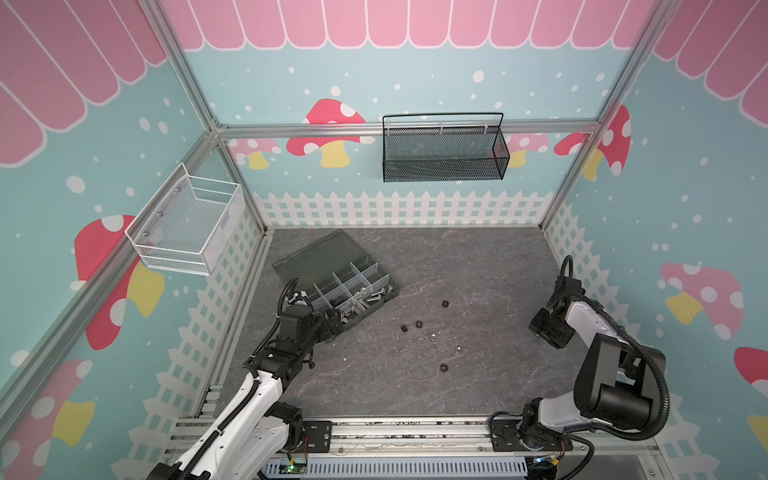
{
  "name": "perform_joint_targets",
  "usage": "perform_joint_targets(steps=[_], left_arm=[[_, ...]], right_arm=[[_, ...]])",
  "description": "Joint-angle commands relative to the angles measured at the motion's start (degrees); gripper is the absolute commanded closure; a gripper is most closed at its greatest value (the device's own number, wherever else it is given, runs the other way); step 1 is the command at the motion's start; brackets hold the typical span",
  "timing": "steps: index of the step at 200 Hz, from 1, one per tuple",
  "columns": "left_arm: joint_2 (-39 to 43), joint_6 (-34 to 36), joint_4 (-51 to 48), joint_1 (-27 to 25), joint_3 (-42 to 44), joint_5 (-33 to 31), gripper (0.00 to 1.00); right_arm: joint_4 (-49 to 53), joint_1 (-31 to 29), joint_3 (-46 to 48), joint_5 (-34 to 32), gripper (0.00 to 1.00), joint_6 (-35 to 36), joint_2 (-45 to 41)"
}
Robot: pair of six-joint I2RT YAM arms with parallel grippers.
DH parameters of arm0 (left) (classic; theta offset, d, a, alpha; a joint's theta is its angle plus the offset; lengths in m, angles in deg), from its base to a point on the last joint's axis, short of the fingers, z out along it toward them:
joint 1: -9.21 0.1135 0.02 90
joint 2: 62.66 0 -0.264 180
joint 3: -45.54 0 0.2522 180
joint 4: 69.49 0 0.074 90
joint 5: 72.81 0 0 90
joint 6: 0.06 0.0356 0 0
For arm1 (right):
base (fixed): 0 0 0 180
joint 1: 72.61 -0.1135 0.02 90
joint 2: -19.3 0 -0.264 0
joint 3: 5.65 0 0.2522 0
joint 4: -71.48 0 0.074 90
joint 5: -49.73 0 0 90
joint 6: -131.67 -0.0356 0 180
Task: Sort the screws and nuts into containers
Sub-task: 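Lower the right gripper onto the silver nut and close on it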
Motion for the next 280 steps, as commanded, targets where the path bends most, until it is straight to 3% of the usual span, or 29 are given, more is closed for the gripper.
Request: perform_joint_targets(steps=[1, 178, 280], left_arm=[[-0.69, 0.72, 2.23, 0.4, 0.34, 0.13, 0.0], [-0.11, -0.07, 3.46, 0.49, 1.97, 0.42, 0.0], [0.31, -1.12, 3.68, 0.58, 2.01, -0.07, 0.0]], right_arm=[[-1.94, 0.51, -1.66, -0.48, 0.48, 1.1, 1.97], [-5.0, 0.66, -4.13, 1.47, 0.62, 3.95, 11.79], [-3.18, 0.42, 0.83, 6.02, 0.67, 4.52, 7.14]])
